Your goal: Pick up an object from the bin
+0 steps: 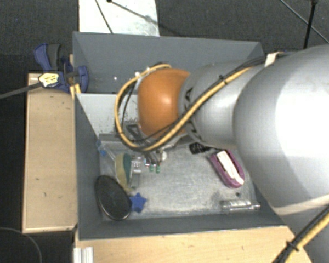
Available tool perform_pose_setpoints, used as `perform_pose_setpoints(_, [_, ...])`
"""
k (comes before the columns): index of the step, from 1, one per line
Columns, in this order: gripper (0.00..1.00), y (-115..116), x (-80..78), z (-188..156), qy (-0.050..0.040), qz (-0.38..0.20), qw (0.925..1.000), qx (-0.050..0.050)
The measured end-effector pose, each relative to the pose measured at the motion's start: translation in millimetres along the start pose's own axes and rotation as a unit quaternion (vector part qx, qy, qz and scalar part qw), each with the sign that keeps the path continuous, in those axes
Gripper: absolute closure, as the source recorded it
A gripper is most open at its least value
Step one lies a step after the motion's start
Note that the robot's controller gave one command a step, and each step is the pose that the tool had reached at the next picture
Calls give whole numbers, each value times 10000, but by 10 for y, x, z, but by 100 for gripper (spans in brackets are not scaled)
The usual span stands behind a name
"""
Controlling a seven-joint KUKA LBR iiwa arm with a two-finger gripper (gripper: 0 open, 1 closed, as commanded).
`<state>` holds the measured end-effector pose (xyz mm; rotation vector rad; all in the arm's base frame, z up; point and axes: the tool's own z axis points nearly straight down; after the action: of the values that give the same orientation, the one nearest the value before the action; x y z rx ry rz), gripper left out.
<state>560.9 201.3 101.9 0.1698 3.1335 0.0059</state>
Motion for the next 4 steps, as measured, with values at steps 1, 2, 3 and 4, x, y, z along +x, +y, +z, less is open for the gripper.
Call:
perform_pose_setpoints(1, [0, -122, -151, -16, 7, 589, 9983, 19])
perform_pose_setpoints(2, [0, 14, -155, 328, 115, 2184, 9757, 83])
perform_pose_setpoints(3, [0, 8, -151, 320, 125, 2167, 9761, 96])
perform_pose_setpoints(4, [100, 43, -99, 307, 261, 2147, 9762, 129])
